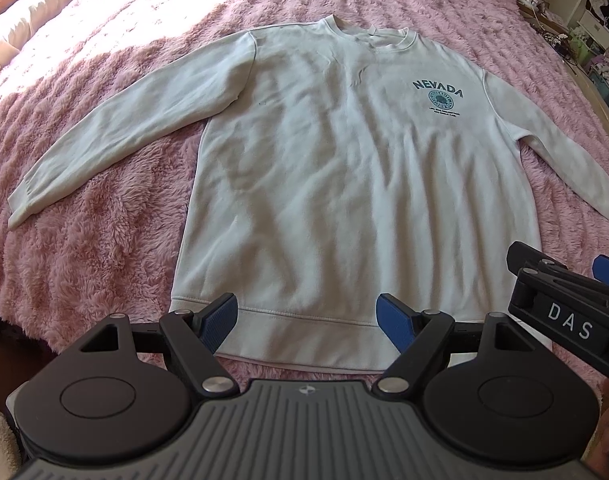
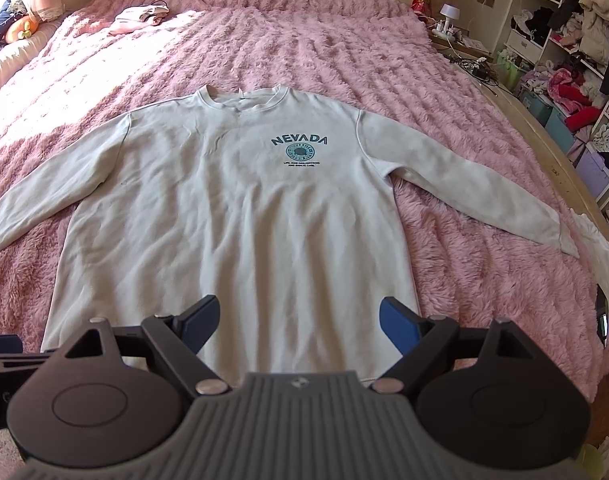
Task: Fold small clothes
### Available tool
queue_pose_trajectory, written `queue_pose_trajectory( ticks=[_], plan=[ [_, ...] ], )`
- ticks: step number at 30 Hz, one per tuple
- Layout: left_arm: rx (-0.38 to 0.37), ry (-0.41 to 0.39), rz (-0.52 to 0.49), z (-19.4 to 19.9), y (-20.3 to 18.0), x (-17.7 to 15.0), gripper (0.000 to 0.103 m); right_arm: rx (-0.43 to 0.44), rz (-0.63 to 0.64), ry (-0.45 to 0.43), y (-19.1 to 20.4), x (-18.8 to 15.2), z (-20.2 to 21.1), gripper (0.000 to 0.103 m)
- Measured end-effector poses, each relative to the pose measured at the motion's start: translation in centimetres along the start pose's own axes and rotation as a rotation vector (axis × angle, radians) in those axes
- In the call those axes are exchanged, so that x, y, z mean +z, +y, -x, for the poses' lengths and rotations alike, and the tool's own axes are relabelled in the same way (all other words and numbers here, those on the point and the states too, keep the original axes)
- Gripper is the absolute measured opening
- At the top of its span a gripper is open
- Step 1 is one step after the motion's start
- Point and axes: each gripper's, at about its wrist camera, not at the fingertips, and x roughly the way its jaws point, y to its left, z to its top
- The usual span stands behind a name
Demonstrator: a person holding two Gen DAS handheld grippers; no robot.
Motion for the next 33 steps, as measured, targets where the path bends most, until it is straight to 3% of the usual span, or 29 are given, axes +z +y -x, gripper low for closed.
queue_pose_trajectory(
  ticks=[33],
  plan=[
    [0.009,-0.019,0.005,0.56,0.45,0.04,0.092,0.0,0.011,-0.002,0.22,0.34,0.31,0.083]
  ],
)
